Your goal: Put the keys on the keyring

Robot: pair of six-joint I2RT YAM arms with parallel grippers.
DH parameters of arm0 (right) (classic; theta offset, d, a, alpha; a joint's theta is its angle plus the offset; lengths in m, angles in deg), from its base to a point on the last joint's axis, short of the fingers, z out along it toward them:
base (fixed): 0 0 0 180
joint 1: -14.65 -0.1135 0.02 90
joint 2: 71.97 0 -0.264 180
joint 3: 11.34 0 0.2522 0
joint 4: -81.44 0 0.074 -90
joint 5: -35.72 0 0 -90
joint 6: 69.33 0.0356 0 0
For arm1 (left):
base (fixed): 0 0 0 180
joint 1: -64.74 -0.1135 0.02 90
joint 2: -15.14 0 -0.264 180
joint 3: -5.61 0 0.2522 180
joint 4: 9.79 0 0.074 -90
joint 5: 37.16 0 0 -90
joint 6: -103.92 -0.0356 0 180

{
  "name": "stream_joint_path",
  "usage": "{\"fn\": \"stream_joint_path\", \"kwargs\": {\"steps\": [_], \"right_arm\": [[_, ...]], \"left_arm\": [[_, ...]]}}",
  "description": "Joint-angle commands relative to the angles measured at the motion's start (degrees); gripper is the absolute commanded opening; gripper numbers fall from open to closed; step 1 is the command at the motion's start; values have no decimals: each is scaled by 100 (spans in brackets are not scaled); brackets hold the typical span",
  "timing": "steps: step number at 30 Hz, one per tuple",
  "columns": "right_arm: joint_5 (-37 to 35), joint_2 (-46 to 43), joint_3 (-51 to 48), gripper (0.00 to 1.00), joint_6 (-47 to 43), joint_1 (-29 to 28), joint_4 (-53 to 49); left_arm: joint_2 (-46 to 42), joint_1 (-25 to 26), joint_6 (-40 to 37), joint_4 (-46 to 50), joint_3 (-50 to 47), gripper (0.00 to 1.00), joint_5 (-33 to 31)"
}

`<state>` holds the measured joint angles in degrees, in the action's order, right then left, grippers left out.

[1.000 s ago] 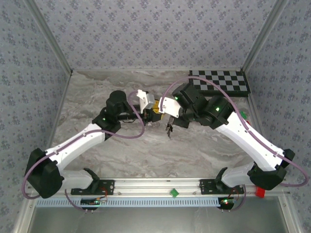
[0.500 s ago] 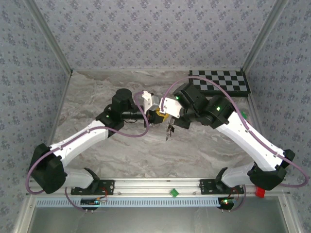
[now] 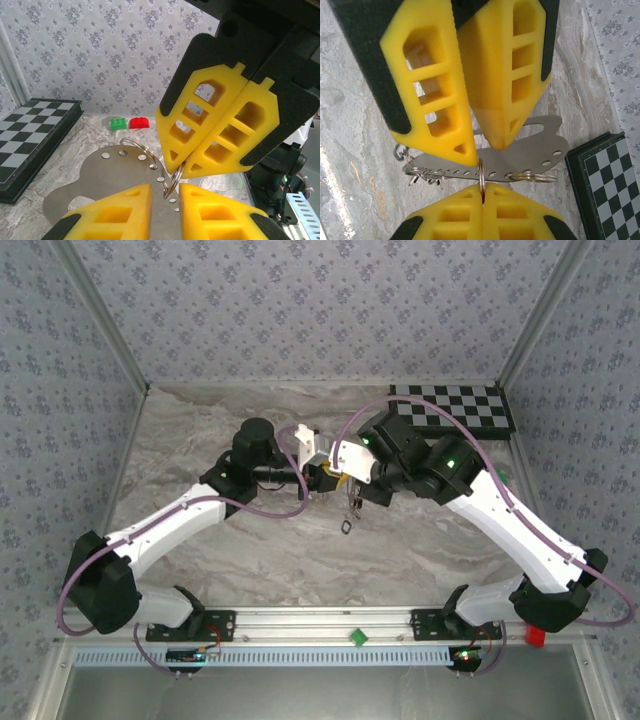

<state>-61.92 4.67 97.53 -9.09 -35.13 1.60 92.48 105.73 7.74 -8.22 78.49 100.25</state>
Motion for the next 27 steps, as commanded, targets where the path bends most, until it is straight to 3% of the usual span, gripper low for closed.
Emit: {"fn": "stream_joint_path", "kwargs": {"steps": [1, 16, 27], "right_arm": [[312, -34, 113, 0, 22, -7, 106], [904, -353, -70, 0, 131, 293, 301], [898, -344, -89, 0, 159, 285, 311]], "left_arm": [[12, 100, -29, -193, 132, 20, 194], [-304, -270, 848, -1842, -664, 23, 500], [-79, -129, 849, -1841, -487, 23, 699]]}}
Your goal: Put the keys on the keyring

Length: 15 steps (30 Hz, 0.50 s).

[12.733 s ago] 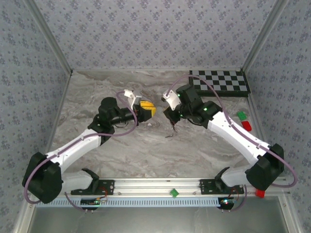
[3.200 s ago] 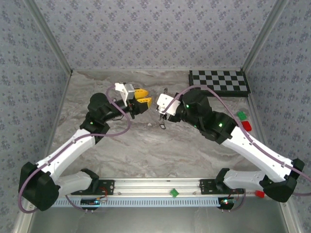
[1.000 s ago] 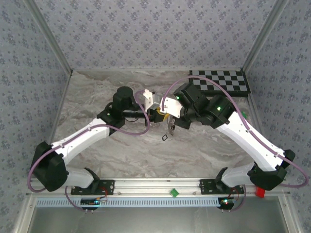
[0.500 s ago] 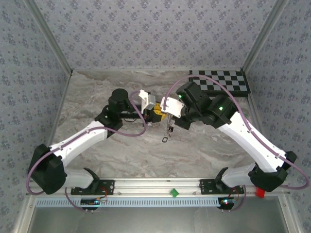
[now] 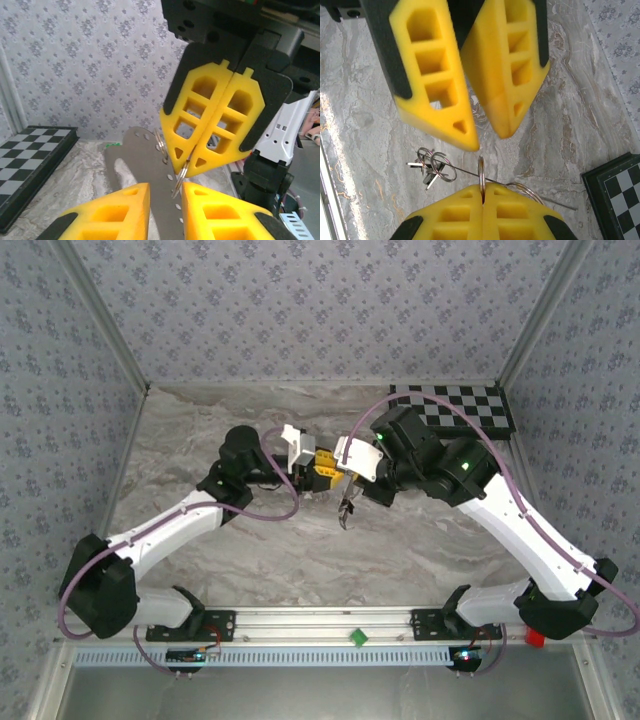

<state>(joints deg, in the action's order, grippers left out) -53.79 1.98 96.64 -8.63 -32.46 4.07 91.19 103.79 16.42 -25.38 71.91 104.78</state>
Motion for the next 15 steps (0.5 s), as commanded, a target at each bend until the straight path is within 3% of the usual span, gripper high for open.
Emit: {"fn": "stream_joint_path", "kwargs": {"steps": [1, 15], "right_arm": [[83, -67, 9, 0, 110, 24, 63], [91, -30, -8, 0, 153, -9, 45]], "left_arm": [[72, 89, -66, -48, 196, 23, 243], [169, 175, -89, -14, 354, 21, 223]]}}
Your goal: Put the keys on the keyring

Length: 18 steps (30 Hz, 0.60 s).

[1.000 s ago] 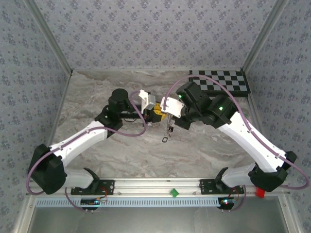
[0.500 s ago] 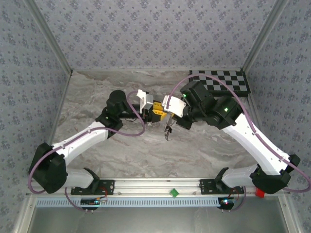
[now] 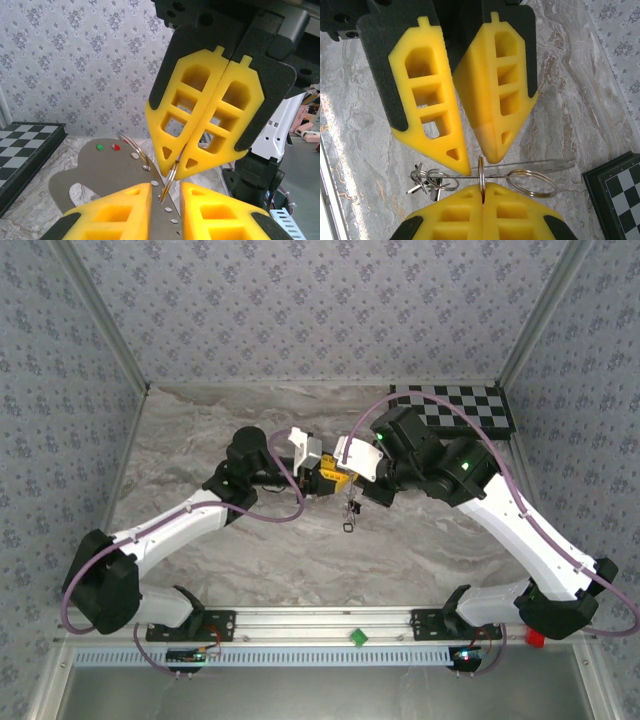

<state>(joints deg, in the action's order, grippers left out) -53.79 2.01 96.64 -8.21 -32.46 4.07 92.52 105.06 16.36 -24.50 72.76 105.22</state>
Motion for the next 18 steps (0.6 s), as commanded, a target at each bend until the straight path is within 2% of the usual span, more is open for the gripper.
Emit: {"fn": "stream_joint_path", "kwargs": {"steps": [1, 9, 13, 16, 18], "right_arm": [[92, -33, -17, 0, 111, -9, 48], [122, -29, -17, 0, 111, -23, 48], [101, -39, -22, 0, 116, -32, 34], [29, -67, -65, 0, 150, -20, 82], [-25, -123, -119, 5, 210, -13, 156]], "left_arm": [[54, 56, -77, -91, 277, 21, 178], [138, 131, -143, -1, 358, 16, 211], [142, 143, -211, 119, 389, 1, 180], [119, 135, -235, 144, 383, 0, 107], [119, 142, -196, 78, 353, 0, 44]]}}
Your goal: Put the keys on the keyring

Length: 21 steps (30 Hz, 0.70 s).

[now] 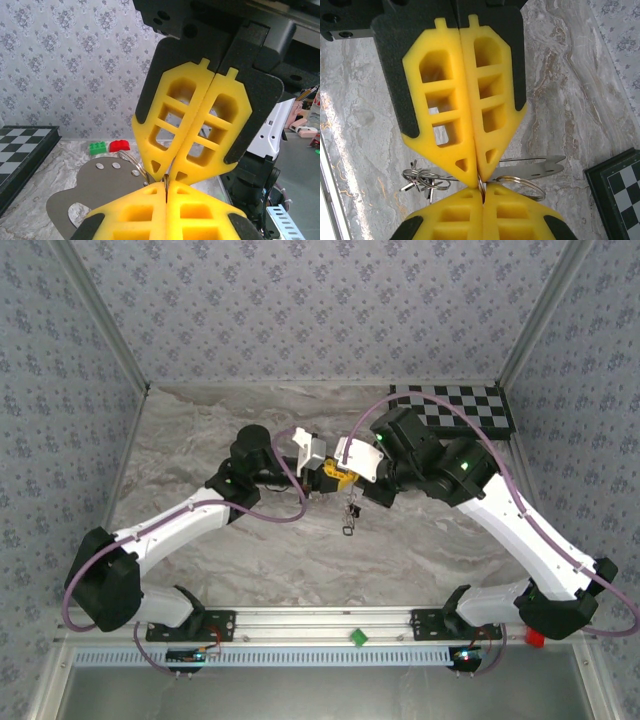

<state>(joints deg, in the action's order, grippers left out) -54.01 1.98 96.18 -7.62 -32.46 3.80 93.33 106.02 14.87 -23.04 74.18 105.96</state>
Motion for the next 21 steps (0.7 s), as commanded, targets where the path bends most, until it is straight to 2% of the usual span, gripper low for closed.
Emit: {"fn": "stream_joint_path", "kwargs": {"steps": [1, 3, 8, 14, 21], "right_arm": [[-19, -180, -135, 8, 202, 1, 256], [-70, -343, -340, 19, 373, 49, 506], [181, -1029, -1148, 31, 960, 407, 1540], [1146, -2178, -2980, 34, 1792, 1024, 3906], [1412, -2491, -4228, 33, 2528, 1424, 5835]], "left_arm": [[38, 42, 4, -154, 198, 0, -91], [38, 34, 155, -452, 100, 0, -210], [120, 0, 867, -1520, -159, 0, -487], [333, -2, 1738, -2720, -352, 0, -925], [231, -22, 2376, -3681, -627, 0, -1896]]}}
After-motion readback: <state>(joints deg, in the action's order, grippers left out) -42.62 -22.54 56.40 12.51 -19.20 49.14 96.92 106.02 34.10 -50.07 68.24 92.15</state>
